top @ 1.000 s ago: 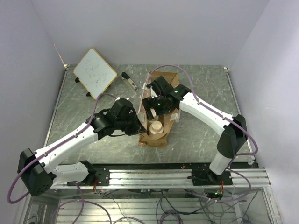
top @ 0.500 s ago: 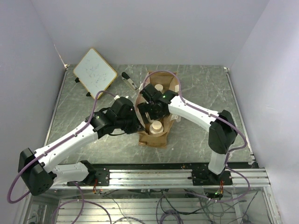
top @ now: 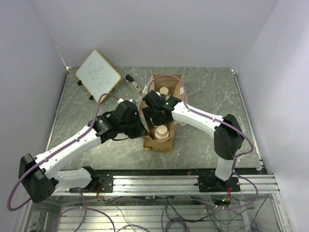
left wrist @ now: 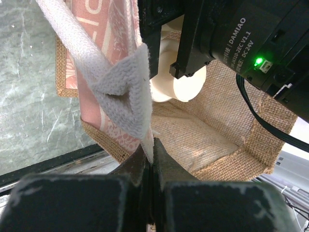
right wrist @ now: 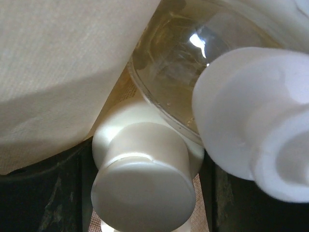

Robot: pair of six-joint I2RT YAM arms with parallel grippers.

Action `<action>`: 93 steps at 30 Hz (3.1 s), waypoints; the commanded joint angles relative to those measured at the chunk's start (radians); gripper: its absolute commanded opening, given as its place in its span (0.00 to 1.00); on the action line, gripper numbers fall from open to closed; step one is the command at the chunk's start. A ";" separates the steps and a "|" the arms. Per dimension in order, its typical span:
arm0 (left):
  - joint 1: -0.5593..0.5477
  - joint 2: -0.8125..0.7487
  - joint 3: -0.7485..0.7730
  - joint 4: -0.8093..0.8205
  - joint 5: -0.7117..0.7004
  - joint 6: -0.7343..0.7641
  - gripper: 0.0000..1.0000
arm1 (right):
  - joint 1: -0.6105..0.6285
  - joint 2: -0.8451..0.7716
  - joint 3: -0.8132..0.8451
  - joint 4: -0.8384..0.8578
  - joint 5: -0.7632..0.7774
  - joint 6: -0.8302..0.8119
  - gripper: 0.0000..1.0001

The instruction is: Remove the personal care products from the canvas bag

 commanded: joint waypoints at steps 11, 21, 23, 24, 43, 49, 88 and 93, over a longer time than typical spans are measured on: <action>-0.013 0.004 0.000 -0.081 0.039 0.023 0.07 | 0.023 -0.046 0.023 0.089 0.020 -0.008 0.10; -0.013 0.008 0.012 -0.087 0.037 0.030 0.07 | 0.000 -0.147 0.073 0.059 -0.029 0.049 0.00; -0.012 0.010 0.017 -0.088 0.037 0.033 0.07 | -0.010 -0.165 0.080 0.057 -0.042 0.062 0.00; -0.012 0.013 0.020 -0.089 0.037 0.036 0.07 | -0.013 -0.170 0.086 0.053 -0.050 0.067 0.00; -0.013 0.016 0.052 -0.103 0.021 0.040 0.07 | -0.321 -0.424 0.088 0.095 -0.472 0.261 0.00; -0.013 0.037 0.071 -0.116 0.017 0.058 0.07 | -0.461 -0.452 0.240 0.031 -0.466 0.213 0.00; -0.011 0.182 0.189 -0.160 0.016 0.236 0.07 | -0.809 0.147 0.209 0.377 -0.031 -0.258 0.00; -0.011 0.184 0.190 -0.163 0.013 0.239 0.07 | -0.809 0.137 0.157 0.414 -0.029 -0.259 0.14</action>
